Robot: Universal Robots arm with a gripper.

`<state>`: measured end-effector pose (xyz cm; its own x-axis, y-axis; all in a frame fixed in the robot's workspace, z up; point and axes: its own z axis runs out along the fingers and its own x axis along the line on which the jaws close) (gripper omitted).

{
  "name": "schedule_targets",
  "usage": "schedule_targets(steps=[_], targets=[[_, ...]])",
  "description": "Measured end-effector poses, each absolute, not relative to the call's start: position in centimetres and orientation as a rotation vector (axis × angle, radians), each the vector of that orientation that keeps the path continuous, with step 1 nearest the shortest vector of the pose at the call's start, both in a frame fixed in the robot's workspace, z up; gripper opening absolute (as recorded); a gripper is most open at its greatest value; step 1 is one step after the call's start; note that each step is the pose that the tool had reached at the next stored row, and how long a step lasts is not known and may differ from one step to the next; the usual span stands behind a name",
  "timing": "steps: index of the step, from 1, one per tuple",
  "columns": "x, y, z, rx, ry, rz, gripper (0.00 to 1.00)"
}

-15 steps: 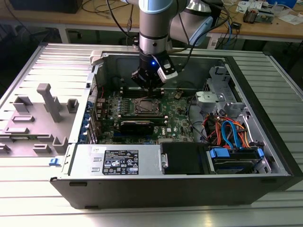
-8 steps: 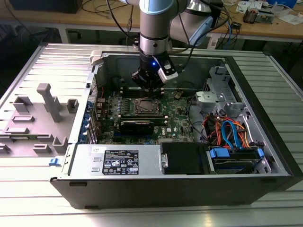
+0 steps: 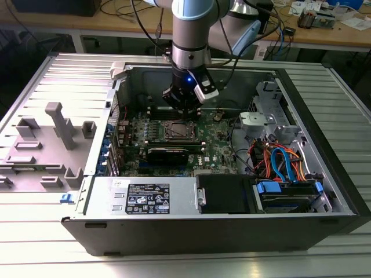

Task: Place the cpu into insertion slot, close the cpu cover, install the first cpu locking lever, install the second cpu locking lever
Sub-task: 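Install the first cpu locking lever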

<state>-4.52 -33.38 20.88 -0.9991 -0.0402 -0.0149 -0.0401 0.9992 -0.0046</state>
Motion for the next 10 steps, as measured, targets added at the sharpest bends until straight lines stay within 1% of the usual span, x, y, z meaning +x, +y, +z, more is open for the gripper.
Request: schedule_targets(steps=[10], targets=[[-4.42, -33.4, 20.82, -0.063, 3.126, -0.008, 0.11]])
